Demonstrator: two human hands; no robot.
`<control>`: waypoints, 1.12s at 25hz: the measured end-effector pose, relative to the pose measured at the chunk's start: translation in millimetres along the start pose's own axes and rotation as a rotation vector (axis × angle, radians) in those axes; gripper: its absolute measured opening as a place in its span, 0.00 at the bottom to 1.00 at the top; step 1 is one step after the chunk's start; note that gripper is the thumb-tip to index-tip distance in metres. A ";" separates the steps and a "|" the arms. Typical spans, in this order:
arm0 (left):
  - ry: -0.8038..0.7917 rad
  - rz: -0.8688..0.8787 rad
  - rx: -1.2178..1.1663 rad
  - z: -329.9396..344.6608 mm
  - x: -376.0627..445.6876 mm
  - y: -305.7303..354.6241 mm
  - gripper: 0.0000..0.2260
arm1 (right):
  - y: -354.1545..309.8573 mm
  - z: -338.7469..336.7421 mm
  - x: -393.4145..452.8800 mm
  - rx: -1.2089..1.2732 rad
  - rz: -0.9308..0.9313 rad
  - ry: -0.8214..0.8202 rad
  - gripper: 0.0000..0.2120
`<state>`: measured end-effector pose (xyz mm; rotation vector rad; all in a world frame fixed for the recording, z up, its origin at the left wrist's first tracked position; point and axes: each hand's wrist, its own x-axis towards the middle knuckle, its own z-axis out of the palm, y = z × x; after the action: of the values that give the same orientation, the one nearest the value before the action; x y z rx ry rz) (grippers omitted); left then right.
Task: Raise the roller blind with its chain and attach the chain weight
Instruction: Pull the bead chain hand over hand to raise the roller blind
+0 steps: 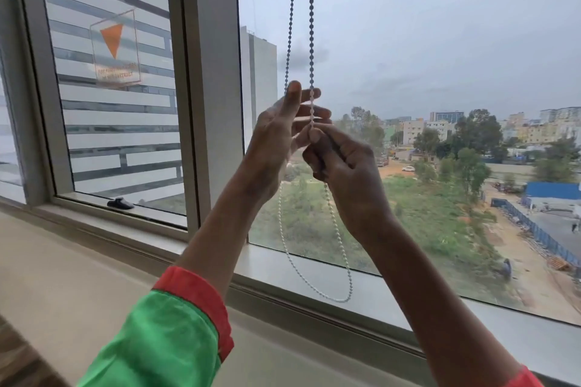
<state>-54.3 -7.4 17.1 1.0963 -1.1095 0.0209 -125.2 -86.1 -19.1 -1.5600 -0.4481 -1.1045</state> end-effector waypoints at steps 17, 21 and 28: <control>0.021 -0.037 -0.211 11.7 -48.3 -26.9 0.16 | 13.9 -37.6 -5.1 -0.014 0.228 -0.121 0.12; 0.013 -0.150 -0.212 11.8 -77.1 -51.5 0.14 | -17.6 -31.0 32.4 0.200 0.178 -0.114 0.13; -0.011 -0.219 -0.045 4.2 -87.7 -74.4 0.18 | -18.3 2.1 27.7 0.104 0.031 -0.019 0.09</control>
<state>-63.3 -6.3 -97.6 1.1735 -0.9901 -0.1816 -124.9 -85.9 14.2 -1.4827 -0.4852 -1.0271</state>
